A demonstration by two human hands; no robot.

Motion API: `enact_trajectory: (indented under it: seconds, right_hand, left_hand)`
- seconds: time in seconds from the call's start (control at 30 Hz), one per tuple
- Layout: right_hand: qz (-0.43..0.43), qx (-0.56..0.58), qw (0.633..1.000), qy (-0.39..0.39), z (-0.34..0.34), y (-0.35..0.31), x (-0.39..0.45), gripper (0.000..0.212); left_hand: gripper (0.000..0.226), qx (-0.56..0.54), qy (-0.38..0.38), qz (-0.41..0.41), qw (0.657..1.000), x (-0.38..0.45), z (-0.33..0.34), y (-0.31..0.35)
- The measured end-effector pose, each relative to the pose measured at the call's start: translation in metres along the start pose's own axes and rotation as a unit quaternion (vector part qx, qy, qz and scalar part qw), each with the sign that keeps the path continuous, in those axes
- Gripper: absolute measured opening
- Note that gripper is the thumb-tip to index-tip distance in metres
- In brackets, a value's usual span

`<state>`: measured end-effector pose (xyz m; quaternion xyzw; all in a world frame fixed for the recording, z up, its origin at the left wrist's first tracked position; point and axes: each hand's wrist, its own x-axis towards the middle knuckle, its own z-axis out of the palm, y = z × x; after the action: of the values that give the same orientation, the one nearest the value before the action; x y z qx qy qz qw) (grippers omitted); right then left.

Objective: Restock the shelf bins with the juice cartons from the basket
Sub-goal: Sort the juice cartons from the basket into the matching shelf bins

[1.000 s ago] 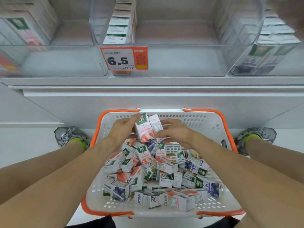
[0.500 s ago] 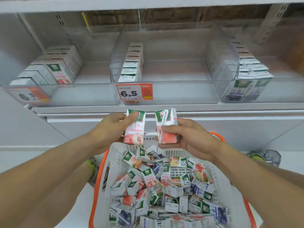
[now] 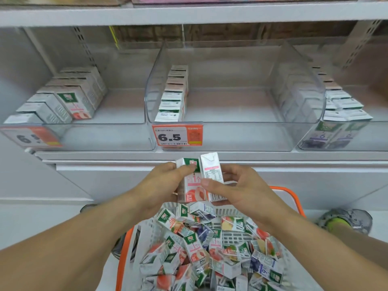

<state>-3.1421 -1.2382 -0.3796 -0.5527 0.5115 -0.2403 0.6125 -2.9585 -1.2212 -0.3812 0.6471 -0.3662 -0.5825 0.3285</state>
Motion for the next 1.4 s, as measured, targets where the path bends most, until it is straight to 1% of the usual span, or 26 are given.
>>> enact_trajectory:
  seconds: [0.1,0.17,0.23,0.27,0.37,0.43,0.47,0.5,0.53,0.63,0.67,0.73,0.77,0.8,0.83,0.9,0.93,1.0,1.07,1.13,1.2,1.3,1.4]
  right_hand:
    - [-0.002,-0.034,0.999,-0.016,0.002,-0.001,0.001,0.024]
    - [0.002,-0.018,1.000,-0.024,0.003,0.000,0.003,0.024]
    - [0.004,-0.012,1.000,-0.006,0.005,0.001,0.004,0.018]
    - [0.009,-0.006,1.000,0.004,0.006,0.001,0.005,0.019]
    - [0.035,0.014,0.999,0.003,0.010,0.002,0.008,0.036]
    - [0.038,0.031,0.999,-0.017,0.014,0.002,0.009,0.042]
    - [0.035,0.039,0.998,-0.028,0.016,0.002,0.009,0.043]
    - [0.031,0.043,0.998,-0.038,0.016,0.002,0.009,0.043]
    - [0.027,0.042,0.998,-0.047,0.016,0.001,0.009,0.042]
    - [0.024,0.035,0.995,-0.085,0.010,-0.007,0.013,0.030]
    - [0.017,0.028,0.995,-0.098,0.008,-0.012,0.014,0.032]
    - [-0.010,0.008,0.994,-0.109,0.006,-0.019,0.016,0.049]
    - [-0.024,-0.010,0.993,-0.113,0.006,-0.021,0.016,0.060]
    - [-0.036,-0.029,0.991,-0.129,0.007,-0.024,0.014,0.066]
    - [-0.047,-0.034,0.986,-0.158,0.009,-0.025,0.013,0.067]
    - [-0.068,-0.009,0.973,-0.221,0.016,-0.027,0.010,0.062]
    - [-0.076,-0.003,0.969,-0.234,0.021,-0.030,0.008,0.061]
    - [-0.093,-0.008,0.970,-0.223,0.036,-0.037,0.008,0.061]
    - [-0.121,-0.033,0.975,-0.184,0.056,-0.046,0.012,0.061]
    - [-0.162,-0.069,0.975,-0.138,0.077,-0.055,0.018,0.062]
    - [-0.203,-0.081,0.970,-0.102,0.096,-0.066,0.024,0.060]
    - [-0.268,-0.084,0.956,-0.088,0.120,-0.087,0.035,0.062]
    - [-0.338,-0.102,0.932,-0.086,0.144,-0.115,0.047,0.072]
  left_hand:
    - [0.033,-0.018,-0.012,-0.015,1.000,0.003,-0.002,-0.002]
    - [0.035,-0.019,-0.010,-0.018,1.000,0.005,-0.006,-0.004]
    - [0.035,-0.015,-0.008,-0.015,1.000,0.005,-0.007,-0.006]
    - [0.037,-0.021,-0.011,-0.015,1.000,0.005,-0.007,-0.007]
    - [0.045,-0.014,-0.047,-0.008,0.999,0.001,-0.009,-0.007]
    - [0.063,0.020,-0.071,0.006,0.997,-0.002,-0.011,-0.012]
    - [0.074,0.032,-0.071,0.009,0.997,-0.002,-0.012,-0.015]
    - [0.078,0.037,-0.065,0.012,0.997,-0.003,-0.012,-0.017]
    - [0.075,0.036,-0.057,0.021,0.998,-0.004,-0.013,-0.017]
    - [0.055,0.027,-0.048,0.033,0.998,-0.010,-0.023,-0.013]
    - [0.050,0.030,-0.058,0.036,0.997,-0.011,-0.028,-0.011]
    - [0.043,0.037,-0.084,0.041,0.995,-0.016,-0.038,-0.008]
    - [0.043,0.037,-0.098,0.041,0.994,-0.018,-0.044,-0.006]
    - [0.045,0.035,-0.114,0.041,0.992,-0.021,-0.049,-0.005]
    - [0.049,0.036,-0.133,0.044,0.989,-0.025,-0.055,-0.003]
    - [0.056,0.056,-0.167,0.062,0.983,-0.033,-0.066,-0.001]
    - [0.057,0.067,-0.171,0.071,0.980,-0.037,-0.072,0.001]
    - [0.056,0.078,-0.149,0.088,0.982,-0.044,-0.085,0.003]
    - [0.056,0.075,-0.120,0.108,0.984,-0.049,-0.099,0.004]
    - [0.062,0.057,-0.096,0.119,0.987,-0.052,-0.114,0.003]
    - [0.071,0.023,-0.059,0.132,0.989,-0.053,-0.130,0.003]
    - [0.072,-0.014,-0.013,0.186,0.982,-0.058,-0.152,0.007]
    - [0.074,-0.046,0.027,0.255,0.966,-0.062,-0.177,0.006]
